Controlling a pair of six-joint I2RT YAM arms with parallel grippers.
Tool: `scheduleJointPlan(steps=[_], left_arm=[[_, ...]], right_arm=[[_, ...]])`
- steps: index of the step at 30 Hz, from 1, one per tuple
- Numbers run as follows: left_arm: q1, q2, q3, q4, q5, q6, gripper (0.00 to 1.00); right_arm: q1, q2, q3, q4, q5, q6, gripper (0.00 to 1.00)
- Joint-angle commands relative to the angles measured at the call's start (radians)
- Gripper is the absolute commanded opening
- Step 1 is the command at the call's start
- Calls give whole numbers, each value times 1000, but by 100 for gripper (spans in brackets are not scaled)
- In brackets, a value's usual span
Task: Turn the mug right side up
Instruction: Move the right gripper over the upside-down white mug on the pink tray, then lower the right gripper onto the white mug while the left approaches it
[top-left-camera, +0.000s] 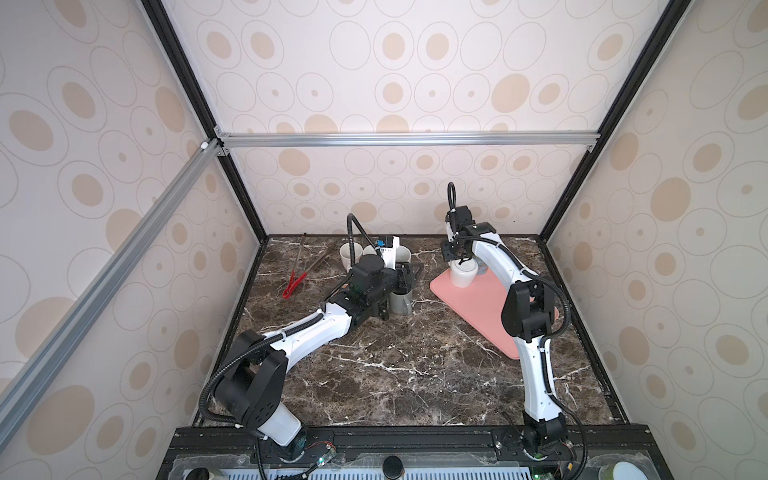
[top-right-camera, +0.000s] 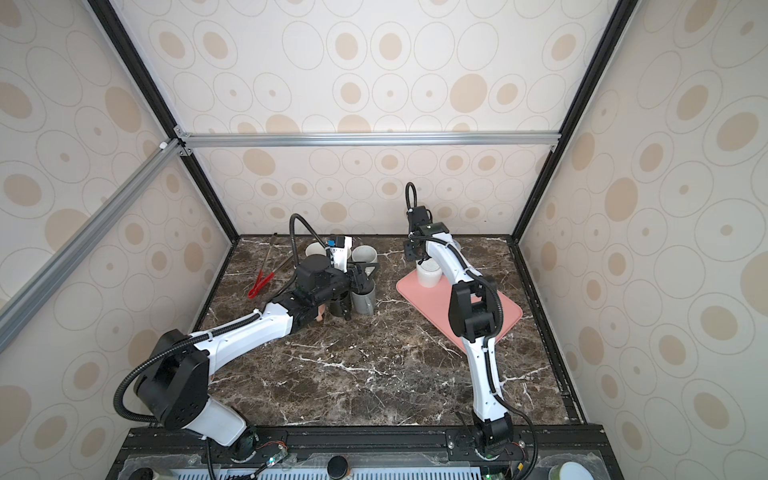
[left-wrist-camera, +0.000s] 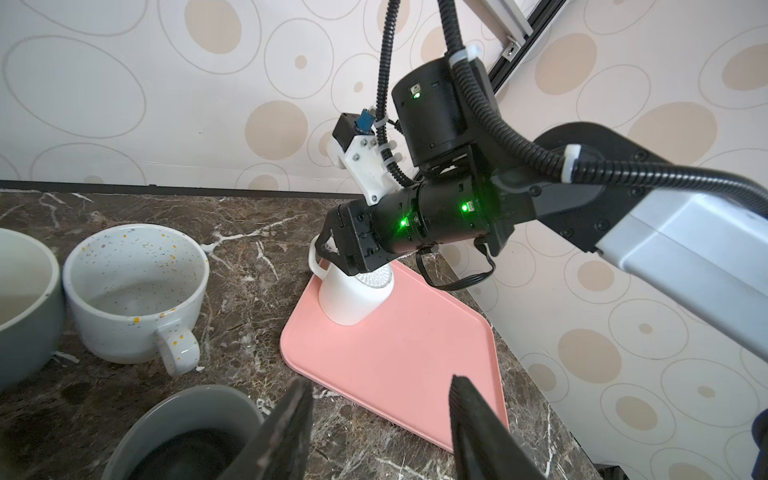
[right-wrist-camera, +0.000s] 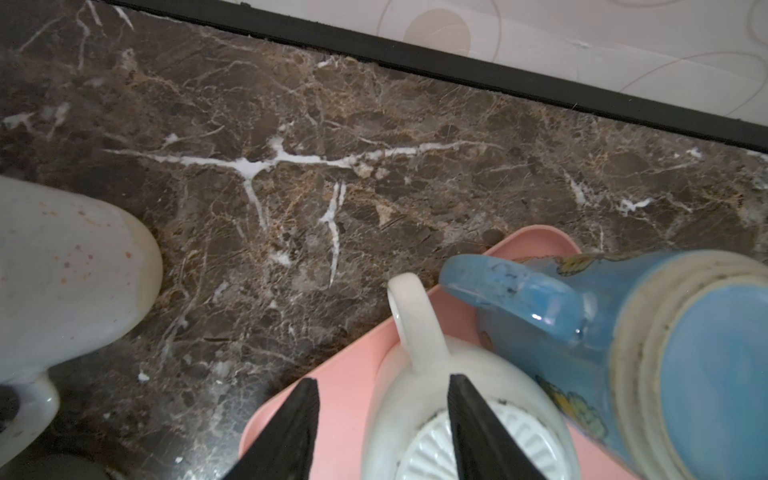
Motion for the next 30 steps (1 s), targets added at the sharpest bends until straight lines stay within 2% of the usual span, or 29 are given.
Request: scheduleJointPlan(steps=[1,8,16,22,30], left_arm=[[-7,28,59,31,31,22,53],[-7,65,58,35,47,16,53],[-7,97,73,50,66,-1,54],[-9,109,73,48,76,-9,53],[-10,110,87,36,75,-3,52]], right_arm=[[2,42,53,-44,65,-44,54],[0,103,124,-53,119,-96,54],[0,101,87,-77,44,-77,51],[0,0,-84,-25,16,-62,39],[4,-193,-385,81,-47,-27,38]])
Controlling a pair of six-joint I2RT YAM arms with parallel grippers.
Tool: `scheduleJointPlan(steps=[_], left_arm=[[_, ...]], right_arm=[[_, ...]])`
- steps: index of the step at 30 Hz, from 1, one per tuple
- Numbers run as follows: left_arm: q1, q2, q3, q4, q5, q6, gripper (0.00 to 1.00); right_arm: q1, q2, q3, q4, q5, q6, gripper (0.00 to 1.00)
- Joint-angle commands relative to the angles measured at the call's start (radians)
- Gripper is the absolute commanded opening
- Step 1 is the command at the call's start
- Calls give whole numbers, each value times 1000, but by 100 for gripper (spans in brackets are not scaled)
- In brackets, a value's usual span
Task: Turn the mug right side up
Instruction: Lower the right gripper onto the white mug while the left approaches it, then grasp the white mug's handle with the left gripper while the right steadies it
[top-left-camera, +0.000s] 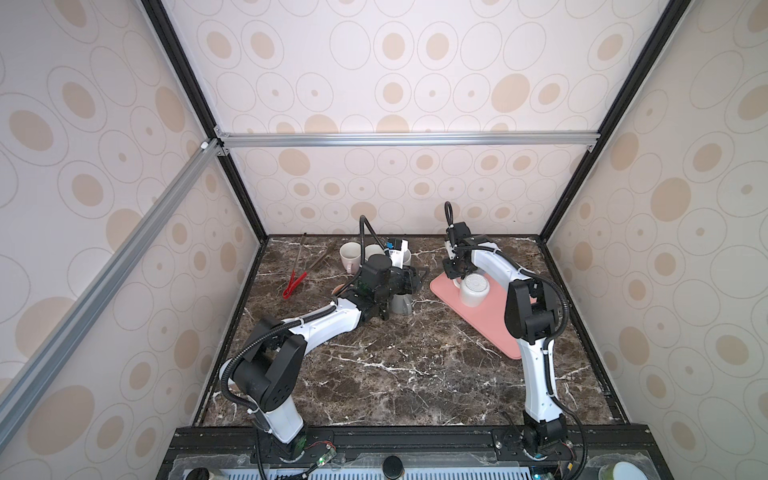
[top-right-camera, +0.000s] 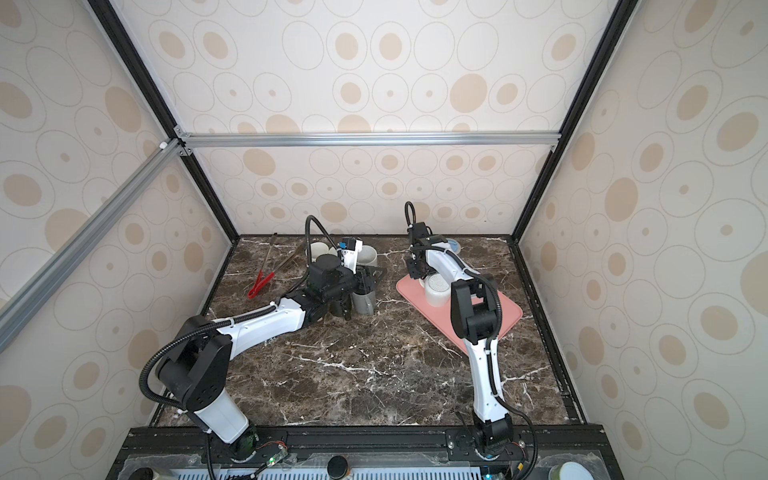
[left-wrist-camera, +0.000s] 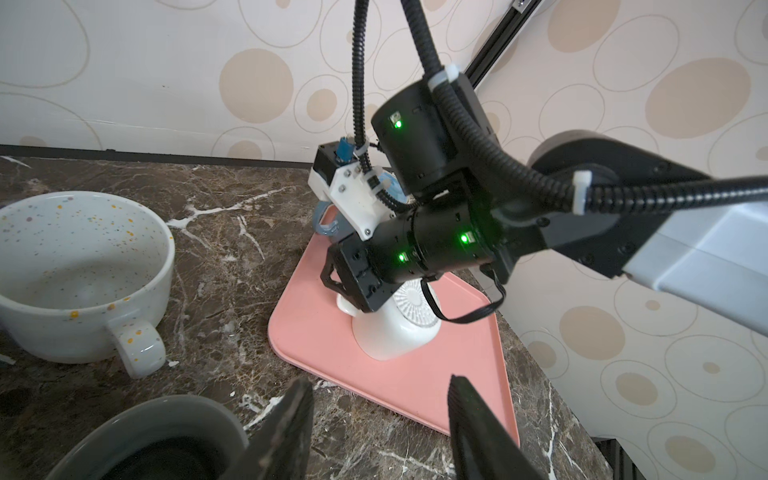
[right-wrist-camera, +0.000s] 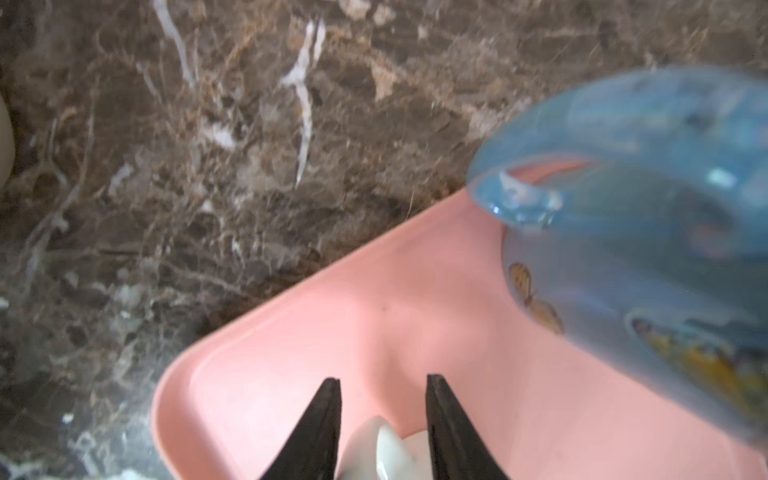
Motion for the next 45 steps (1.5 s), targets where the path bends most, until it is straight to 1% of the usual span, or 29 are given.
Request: scheduleJointPlan(steps=[1,9,14,15,21,23,26,27,31,36,39,43,45], left_arm=[[-12,6,49,8,5,2,52],[-28,1,47,-110,-29,103,52],[-37,8,53,-138,-5,195,52],[-37,10,58,-176,-8,226,53],[-42,44,124,-294,2,440,55],[-48,68,160,-324,0,500,56],[-65,113,213,-348,-21,584,56],[-75,133,232,-355,-22,613,56],[-116,217,338,-405,-31,730,56],[-178,327,492,-464,-44,863,59],[-197,386,560,-493,-21,935,63],[-205,475,663,-585,43,1034,66],[-205,520,715,-628,26,1050,66]], right_arm=[[3,-121,-109,44,-42,20,37],[4,-407,-478,151,-125,78,38],[6,-534,-622,165,-189,123,38],[7,-555,-644,163,-190,129,39],[-3,-626,-712,145,-143,148,40],[-9,-650,-725,135,-151,161,40],[-11,-713,-774,166,-182,191,40],[-46,-735,-796,181,-199,205,40],[-113,-795,-853,222,-287,249,41],[-199,-824,-881,228,-340,274,41],[-241,-835,-907,256,-369,303,41],[-290,-842,-948,305,-413,338,42],[-308,-836,-961,315,-426,346,42]])
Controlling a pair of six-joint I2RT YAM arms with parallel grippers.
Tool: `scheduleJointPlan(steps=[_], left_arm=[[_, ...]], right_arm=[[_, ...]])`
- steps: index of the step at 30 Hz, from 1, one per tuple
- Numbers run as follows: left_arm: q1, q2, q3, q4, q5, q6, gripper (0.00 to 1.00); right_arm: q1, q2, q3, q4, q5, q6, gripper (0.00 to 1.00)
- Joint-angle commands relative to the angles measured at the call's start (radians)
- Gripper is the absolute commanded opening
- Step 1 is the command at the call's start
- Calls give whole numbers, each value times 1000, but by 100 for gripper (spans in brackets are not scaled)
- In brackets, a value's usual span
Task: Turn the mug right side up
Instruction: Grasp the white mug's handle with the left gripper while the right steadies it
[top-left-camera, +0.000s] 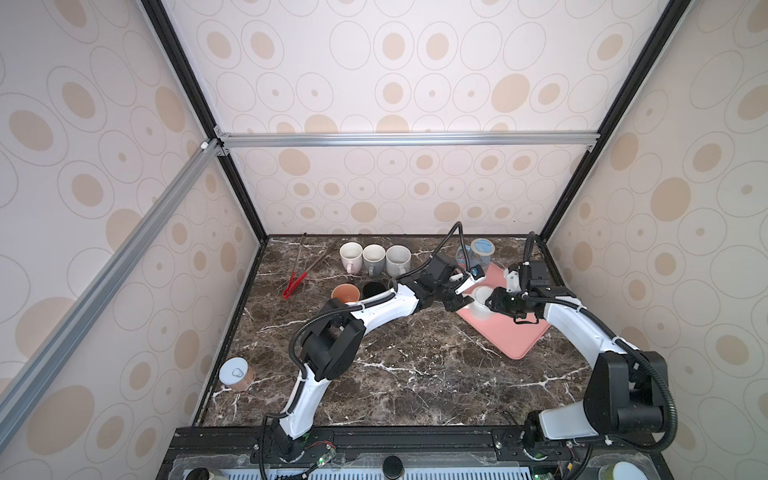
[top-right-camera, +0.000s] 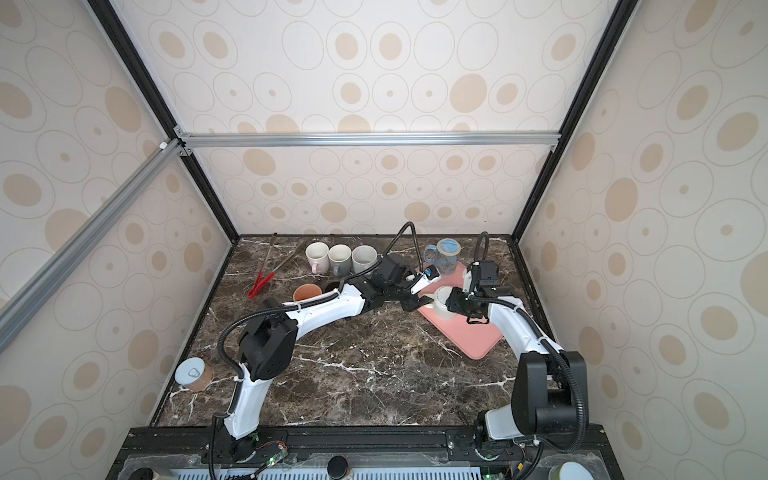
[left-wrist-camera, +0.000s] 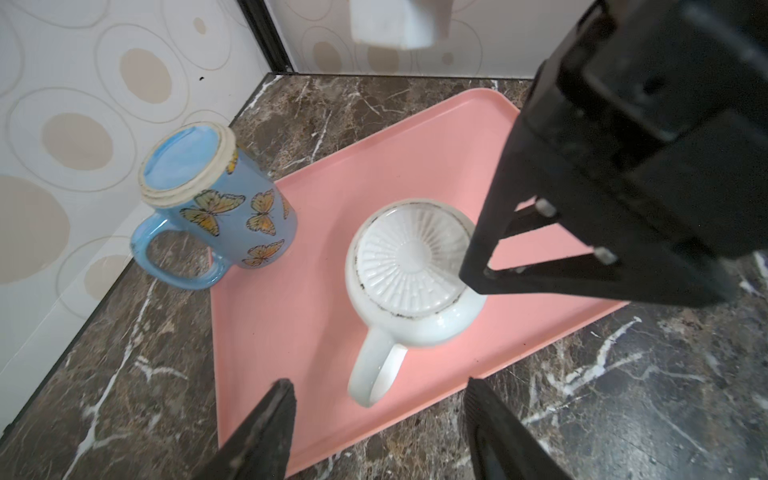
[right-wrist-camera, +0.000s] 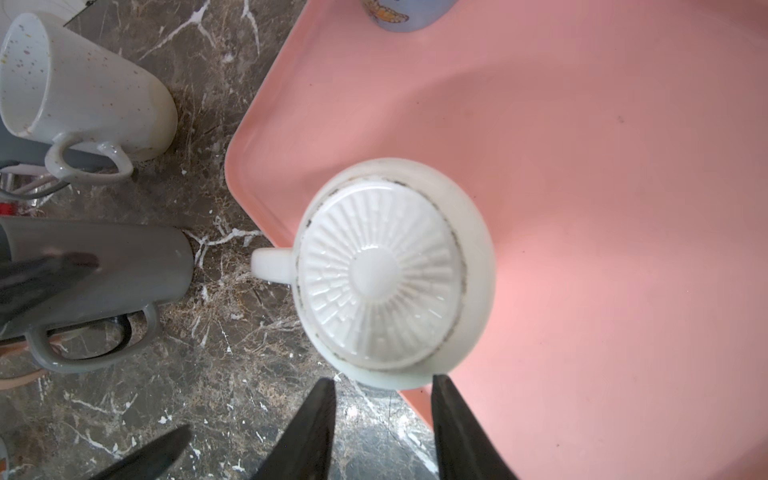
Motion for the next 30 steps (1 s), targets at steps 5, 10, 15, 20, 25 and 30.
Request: scheduleJointPlan(steps=[5,10,15,20,25,30], left_arm=[[2,133,198,-236,5,172,67],[5,212,331,-368,-17,225,66],[6,279,463,-437,-4,244,60],[6,325,538,-472,34,245,47],[6,341,554,-492,32,245,44],[6,343,554,-492,42,241,40]], right_arm=[[-43,0,-40,49,-61,38,42],[-52,15,-40,59,-75,35,42],[-58,27,-34,58,-84,28,42],[-61,22,-35,56,-93,27,42],[-61,15,-41,67,-115,41,42],[-62,20,-37,70,-130,47,42]])
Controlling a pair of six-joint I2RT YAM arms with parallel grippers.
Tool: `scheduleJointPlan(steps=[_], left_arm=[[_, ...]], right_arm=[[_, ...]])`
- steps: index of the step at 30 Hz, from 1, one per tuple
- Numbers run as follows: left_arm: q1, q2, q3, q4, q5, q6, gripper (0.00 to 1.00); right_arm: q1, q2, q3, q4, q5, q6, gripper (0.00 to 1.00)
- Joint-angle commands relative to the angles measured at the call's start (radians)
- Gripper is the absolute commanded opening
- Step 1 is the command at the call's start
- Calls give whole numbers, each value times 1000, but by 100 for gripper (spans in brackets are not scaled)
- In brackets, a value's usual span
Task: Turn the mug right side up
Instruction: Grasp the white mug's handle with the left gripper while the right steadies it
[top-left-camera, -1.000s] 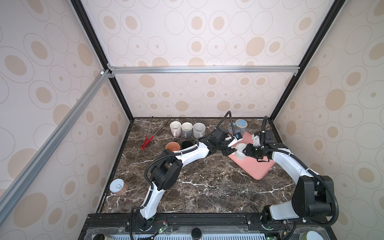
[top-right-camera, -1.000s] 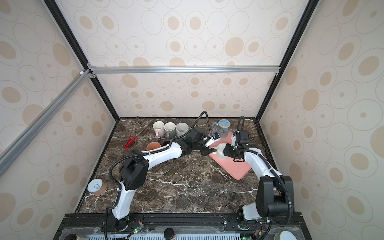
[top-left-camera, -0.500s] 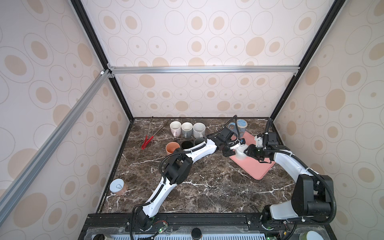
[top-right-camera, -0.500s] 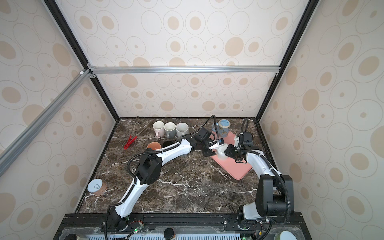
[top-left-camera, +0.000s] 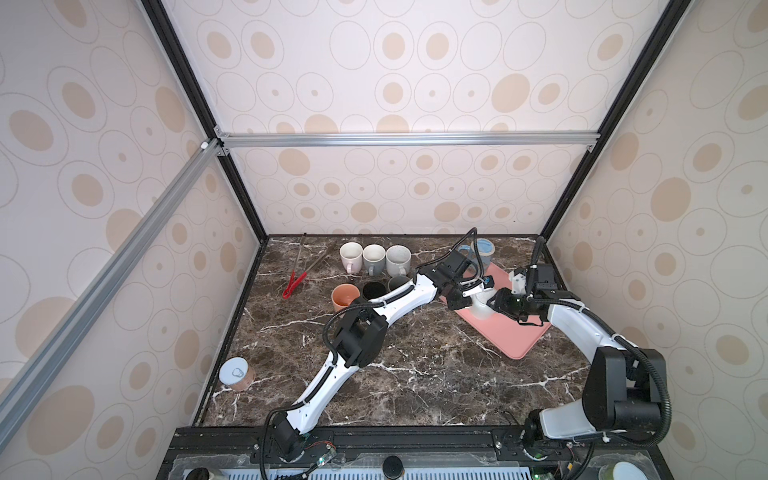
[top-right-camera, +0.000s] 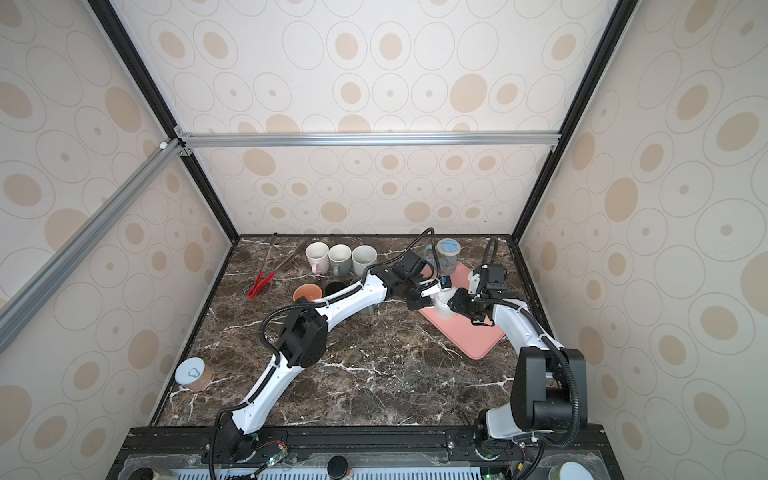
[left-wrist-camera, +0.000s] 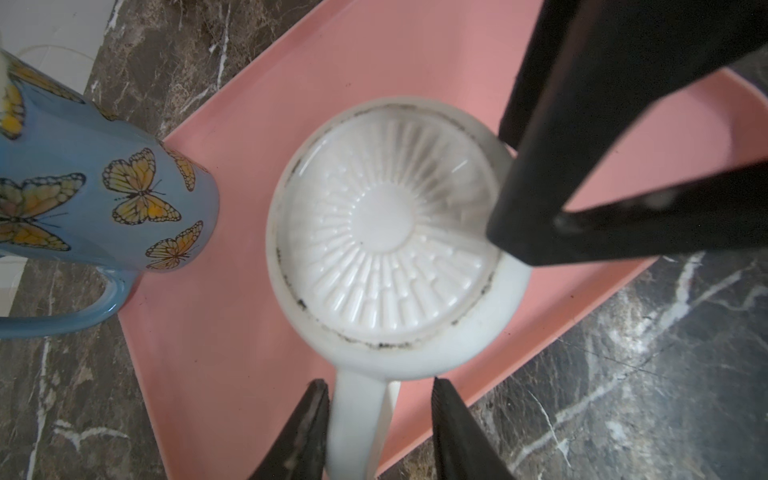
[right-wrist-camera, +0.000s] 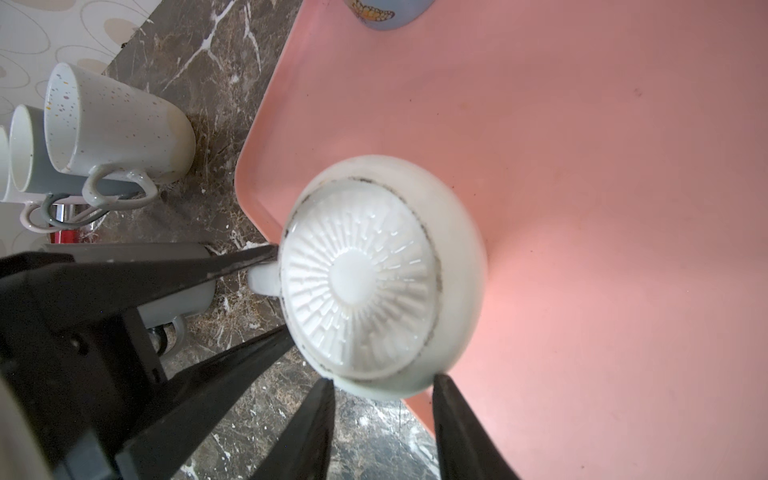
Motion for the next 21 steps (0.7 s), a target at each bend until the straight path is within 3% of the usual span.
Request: scheduleJointPlan(steps=[1,11,21], left_arm=[[4,22,46,-30,30,28,39],[3,30,46,-35,75,-2,25],[3,29,41,-26,61,-18,26]], right_arm=[[-5,4,-3,7,-23,11,42],[-5,-13,-8,13,-27,30,42],[-5,-19,-6,12,-34,39,43]])
